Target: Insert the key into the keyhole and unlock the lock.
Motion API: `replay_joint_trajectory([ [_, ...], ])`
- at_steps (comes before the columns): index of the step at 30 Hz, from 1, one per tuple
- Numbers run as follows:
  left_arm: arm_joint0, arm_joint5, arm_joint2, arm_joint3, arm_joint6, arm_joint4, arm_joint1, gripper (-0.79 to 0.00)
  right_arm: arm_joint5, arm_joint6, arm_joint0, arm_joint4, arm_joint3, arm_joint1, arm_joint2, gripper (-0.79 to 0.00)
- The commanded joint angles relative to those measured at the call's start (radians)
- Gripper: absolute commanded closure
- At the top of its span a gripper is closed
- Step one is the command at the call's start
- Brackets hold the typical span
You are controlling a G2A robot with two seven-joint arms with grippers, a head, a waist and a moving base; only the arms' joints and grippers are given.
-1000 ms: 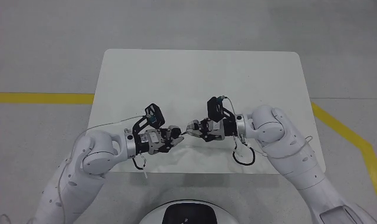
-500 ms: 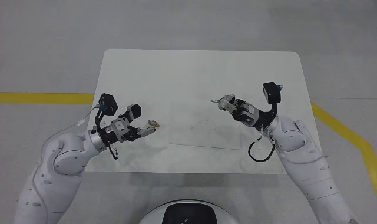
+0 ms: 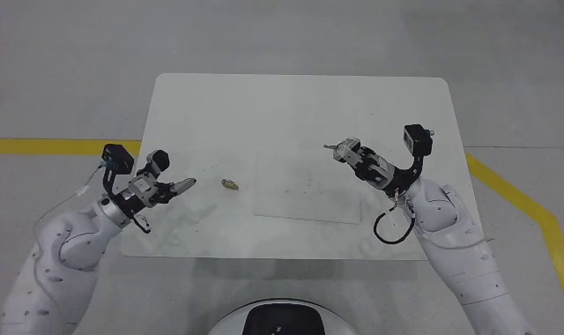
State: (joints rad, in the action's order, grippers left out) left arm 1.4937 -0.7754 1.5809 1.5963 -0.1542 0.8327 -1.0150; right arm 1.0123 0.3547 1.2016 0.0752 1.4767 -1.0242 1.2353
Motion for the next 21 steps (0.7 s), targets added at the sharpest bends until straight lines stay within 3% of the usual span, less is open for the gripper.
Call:
replay_joint_trajectory([
  [1, -0.010, 0.024, -0.028, -0.004, 0.032, 0.121, -0.003, -0.785, 0.000, 0.000, 0.000, 0.000, 0.000, 0.000, 0.000, 0.000],
  [8, -0.098, 0.030, -0.181, -0.090, 0.107, 0.412, -0.016, -0.785, 0.000, 0.000, 0.000, 0.000, 0.000, 0.000, 0.000, 0.000],
  [16, -0.178, 0.043, -0.273, -0.153, 0.114, 0.451, -0.030, -0.560, 0.000, 0.000, 0.000, 0.000, 0.000, 0.000, 0.000, 0.000],
  [21, -0.197, 0.037, -0.291, -0.173, 0.114, 0.446, -0.033, -0.468, 0.000, 0.000, 0.000, 0.000, 0.000, 0.000, 0.000, 0.000],
])
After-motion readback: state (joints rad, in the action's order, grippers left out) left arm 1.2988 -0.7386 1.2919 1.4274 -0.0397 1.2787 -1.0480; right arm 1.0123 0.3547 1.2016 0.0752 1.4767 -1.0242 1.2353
